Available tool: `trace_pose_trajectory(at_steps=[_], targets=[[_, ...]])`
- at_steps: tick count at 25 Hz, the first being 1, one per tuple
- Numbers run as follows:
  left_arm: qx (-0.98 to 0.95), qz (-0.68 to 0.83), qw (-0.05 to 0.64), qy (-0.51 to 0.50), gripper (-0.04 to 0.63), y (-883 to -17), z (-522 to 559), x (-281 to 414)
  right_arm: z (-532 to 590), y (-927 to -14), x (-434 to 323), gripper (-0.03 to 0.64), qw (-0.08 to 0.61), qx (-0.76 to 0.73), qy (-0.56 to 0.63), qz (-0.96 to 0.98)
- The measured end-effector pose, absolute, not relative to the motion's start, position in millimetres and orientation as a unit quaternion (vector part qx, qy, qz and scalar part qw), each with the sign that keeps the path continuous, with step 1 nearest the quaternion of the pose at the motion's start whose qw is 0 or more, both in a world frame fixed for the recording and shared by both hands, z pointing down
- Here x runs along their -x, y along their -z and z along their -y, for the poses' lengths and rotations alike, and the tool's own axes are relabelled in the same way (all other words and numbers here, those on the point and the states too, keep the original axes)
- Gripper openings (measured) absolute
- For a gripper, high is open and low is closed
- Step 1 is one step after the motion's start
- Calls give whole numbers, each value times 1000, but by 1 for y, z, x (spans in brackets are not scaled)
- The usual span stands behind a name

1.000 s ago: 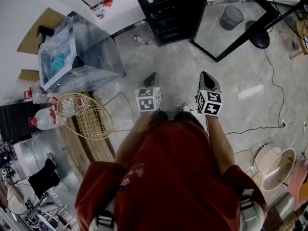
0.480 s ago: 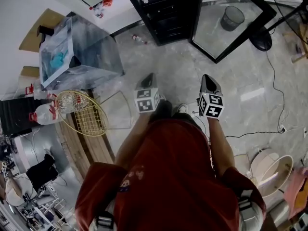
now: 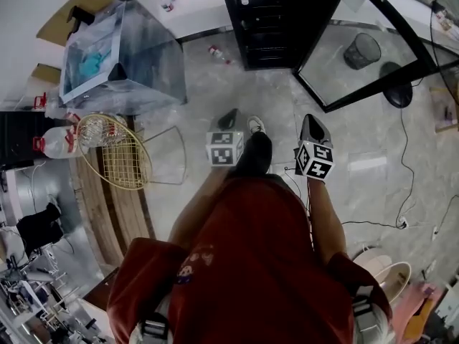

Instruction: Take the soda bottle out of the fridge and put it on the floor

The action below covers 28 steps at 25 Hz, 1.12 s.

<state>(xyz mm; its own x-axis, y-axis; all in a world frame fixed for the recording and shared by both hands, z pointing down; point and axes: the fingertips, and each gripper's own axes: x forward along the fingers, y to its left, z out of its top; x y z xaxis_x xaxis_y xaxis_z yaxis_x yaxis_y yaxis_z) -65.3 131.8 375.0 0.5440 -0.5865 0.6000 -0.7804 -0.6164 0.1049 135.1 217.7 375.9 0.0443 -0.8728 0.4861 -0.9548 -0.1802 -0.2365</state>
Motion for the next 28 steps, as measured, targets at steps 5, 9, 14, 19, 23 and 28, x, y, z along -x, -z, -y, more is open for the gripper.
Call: trace_pose_trajectory(at_steps=[5, 9, 14, 19, 23, 28], targets=[[-856, 407, 193, -255, 0, -384, -101, 59, -183, -381, -145, -2, 86, -710, -268, 645], [-852, 411, 204, -253, 0, -391, -68, 54, -147, -383, -154, -2, 97, -706, -269, 648], [-846, 415, 218, -252, 0, -390, -18, 51, -94, -379, -162, -2, 111, -700, -271, 651], [-846, 417, 220, -248, 0, -387, 45, 52, -24, -370, -157, -1, 141, -686, -249, 669], [-847, 423, 215, -241, 0, -384, 90, 46, 22, -367, -162, 0, 145, -679, -249, 676], [-847, 429, 214, -231, 0, -380, 134, 41, 63, -366, -172, 0, 144, -680, -248, 674]])
